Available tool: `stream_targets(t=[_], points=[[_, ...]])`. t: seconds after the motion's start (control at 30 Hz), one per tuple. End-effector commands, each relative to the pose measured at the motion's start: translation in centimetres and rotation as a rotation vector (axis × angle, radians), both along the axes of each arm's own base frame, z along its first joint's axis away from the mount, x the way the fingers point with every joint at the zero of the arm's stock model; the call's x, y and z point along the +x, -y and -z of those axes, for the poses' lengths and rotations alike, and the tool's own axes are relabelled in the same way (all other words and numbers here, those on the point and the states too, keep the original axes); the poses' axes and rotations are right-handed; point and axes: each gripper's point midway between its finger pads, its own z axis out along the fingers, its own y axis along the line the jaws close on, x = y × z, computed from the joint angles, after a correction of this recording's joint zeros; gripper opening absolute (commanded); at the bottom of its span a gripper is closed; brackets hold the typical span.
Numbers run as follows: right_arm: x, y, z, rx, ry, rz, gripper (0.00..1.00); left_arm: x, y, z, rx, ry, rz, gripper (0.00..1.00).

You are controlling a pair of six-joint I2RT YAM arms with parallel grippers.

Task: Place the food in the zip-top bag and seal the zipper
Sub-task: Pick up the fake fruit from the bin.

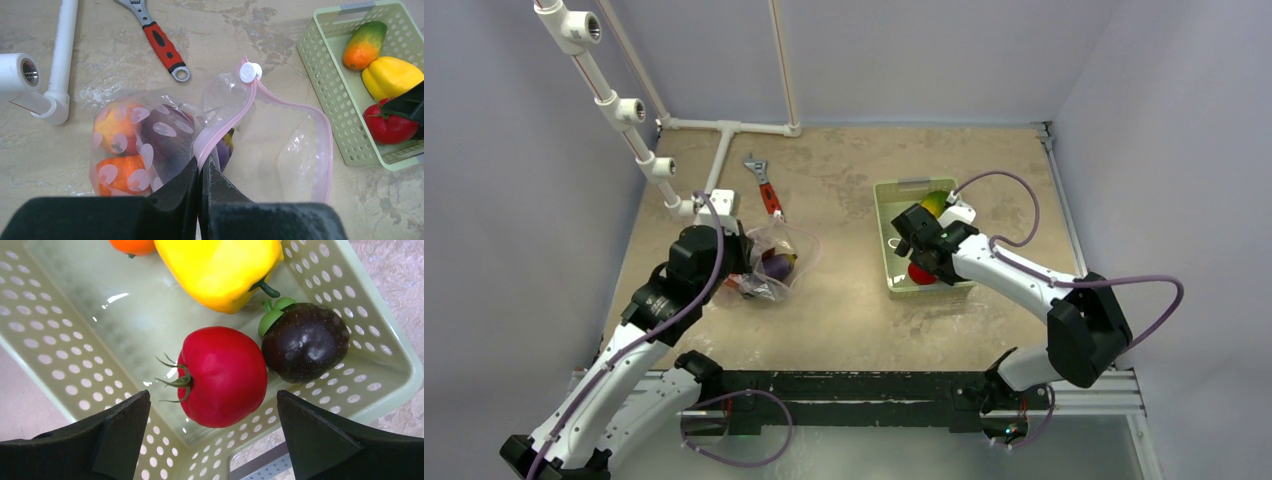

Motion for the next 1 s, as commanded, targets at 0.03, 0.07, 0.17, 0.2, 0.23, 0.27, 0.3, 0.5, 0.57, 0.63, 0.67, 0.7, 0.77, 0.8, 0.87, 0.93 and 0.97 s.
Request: stream_targets(t=[0.03,0.07,0.17,0.2,0.23,0.27,0.3,0.5,0.57,0.63,0.67,0.7,0.77,0.8,0.87,0.93,0.97], points=[[1.0,0.9,0.9,-0.005,0.01,0.037,0.99,0.1,-0.1,-0.9,-0.025,0.035,-0.009,0.0],[1.1,0.8,1.1,-0.001,0.008,0.036,0.99,0.0,-0.1,-1.0,-0.027,0.037,-0.01,0.0],[1.4,0.3,1.7,0.018,0.0,0.015,0.99,0.0,-0.1,-0.9,-0.025,0.036,-0.007,0.0],[1.5,0.2,1.9,0.021,-0.003,0.011,0.99,0.1,0.0,-0.9,-0.026,0.035,-0.006,0.0],[1.5,0.1,2.2,0.024,-0.007,0.009,0.98,0.1,0.0,-0.9,-0.025,0.034,-0.003,0.0],[1.6,-0.1,2.5,0.026,-0.01,0.006,0.98,0.1,0.1,-0.9,-0.025,0.033,-0.002,0.0],[1.6,-0.2,2.8,0.029,-0.012,0.003,0.97,0.1,0.1,-0.8,-0.023,0.031,-0.001,0.0],[2.1,-0.6,3.7,0.035,-0.015,-0.011,0.84,0.2,0.2,-0.7,-0.02,0.026,0.005,0.0],[2.2,-0.6,4.0,0.031,-0.016,-0.015,0.79,0.2,0.2,-0.5,-0.018,0.022,0.005,0.0],[2.3,-0.7,4.1,0.035,-0.013,-0.022,0.7,0.2,0.2,-0.5,-0.017,0.022,0.004,0.0],[2.4,-0.8,4.1,0.037,-0.01,-0.023,0.67,0.2,0.2,-0.6,-0.017,0.022,0.004,0.0],[2.4,-0.8,4.0,0.039,-0.005,-0.023,0.63,0.2,0.2,-0.5,-0.016,0.02,0.002,0.0],[2.7,-0.9,3.5,0.045,0.009,-0.023,0.59,0.3,0.2,-0.4,-0.014,0.017,0.002,0.0],[2.8,-0.9,3.1,0.048,0.02,-0.022,0.58,0.3,0.2,-0.4,-0.013,0.016,0.002,0.0],[3.3,-1.0,2.1,0.048,0.043,-0.021,0.55,0.4,0.2,-0.4,-0.011,0.015,0.001,0.0],[3.7,-1.2,0.9,0.056,0.066,-0.026,0.49,0.4,0.2,-0.3,-0.011,0.013,0.001,0.0],[3.9,-1.4,0.2,0.063,0.081,-0.032,0.46,0.4,0.2,-0.3,-0.01,0.013,0.0,0.0]])
